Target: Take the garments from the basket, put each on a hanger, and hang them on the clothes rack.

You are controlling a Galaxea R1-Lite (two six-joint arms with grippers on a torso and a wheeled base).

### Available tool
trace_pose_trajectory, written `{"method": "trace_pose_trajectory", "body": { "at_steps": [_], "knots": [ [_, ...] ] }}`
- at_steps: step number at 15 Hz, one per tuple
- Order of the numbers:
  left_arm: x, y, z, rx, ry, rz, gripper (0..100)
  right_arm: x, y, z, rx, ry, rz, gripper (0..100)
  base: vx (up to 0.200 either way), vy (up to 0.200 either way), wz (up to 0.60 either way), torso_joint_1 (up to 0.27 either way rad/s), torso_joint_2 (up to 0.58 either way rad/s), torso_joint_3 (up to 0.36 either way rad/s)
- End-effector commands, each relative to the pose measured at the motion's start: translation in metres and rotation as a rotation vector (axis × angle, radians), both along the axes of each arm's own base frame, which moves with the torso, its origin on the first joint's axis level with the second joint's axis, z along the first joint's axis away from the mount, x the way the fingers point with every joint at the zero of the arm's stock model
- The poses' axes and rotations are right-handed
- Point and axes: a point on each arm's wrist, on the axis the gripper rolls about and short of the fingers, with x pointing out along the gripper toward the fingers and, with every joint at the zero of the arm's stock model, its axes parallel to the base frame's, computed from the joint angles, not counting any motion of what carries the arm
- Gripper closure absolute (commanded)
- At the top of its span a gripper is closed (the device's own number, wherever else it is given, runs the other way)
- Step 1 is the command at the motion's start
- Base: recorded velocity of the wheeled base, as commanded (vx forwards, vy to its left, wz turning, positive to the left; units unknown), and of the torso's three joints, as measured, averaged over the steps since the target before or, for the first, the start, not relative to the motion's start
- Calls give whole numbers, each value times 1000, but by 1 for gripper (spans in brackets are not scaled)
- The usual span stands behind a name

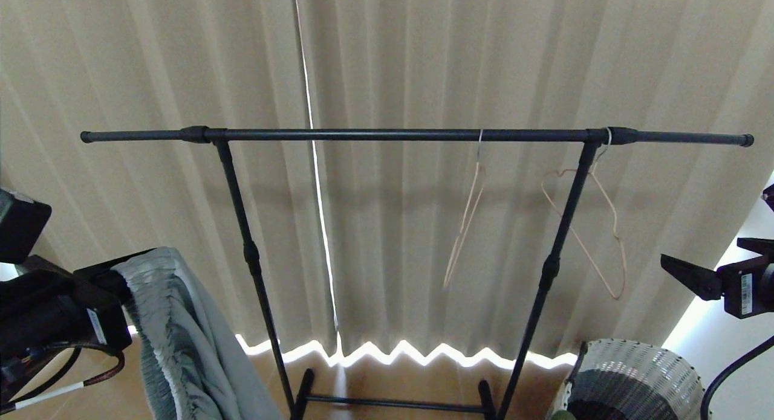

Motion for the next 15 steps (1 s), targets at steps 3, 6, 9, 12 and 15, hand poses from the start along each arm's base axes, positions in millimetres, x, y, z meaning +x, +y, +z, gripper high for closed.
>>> {"method": "trace_pose_trajectory", "body": {
  "at_steps": [3, 6, 9, 12, 15],
  "knots": [
    [0, 0, -1, 1, 1, 0, 100, 8, 0, -7, 2, 37, 0, 0, 200, 0, 0, -1, 2, 2],
    [-1, 0, -1, 1, 1, 0, 100, 22, 0, -10, 9, 65, -6, 0, 0, 0, 0, 0, 0, 0],
    [0, 0, -1, 2, 4, 0, 100, 50, 3, -14, 88, 109, -85, 0, 0, 0, 0, 0, 0, 0],
    [-1, 0, 0, 1, -2, 0, 100, 62, 8, -26, 89, 160, -147, 0, 0, 0, 0, 0, 0, 0],
    [-1, 0, -1, 1, -1, 0, 100, 72, 15, -36, 125, 197, -159, 0, 0, 0, 0, 0, 0, 0]
  ]
}}
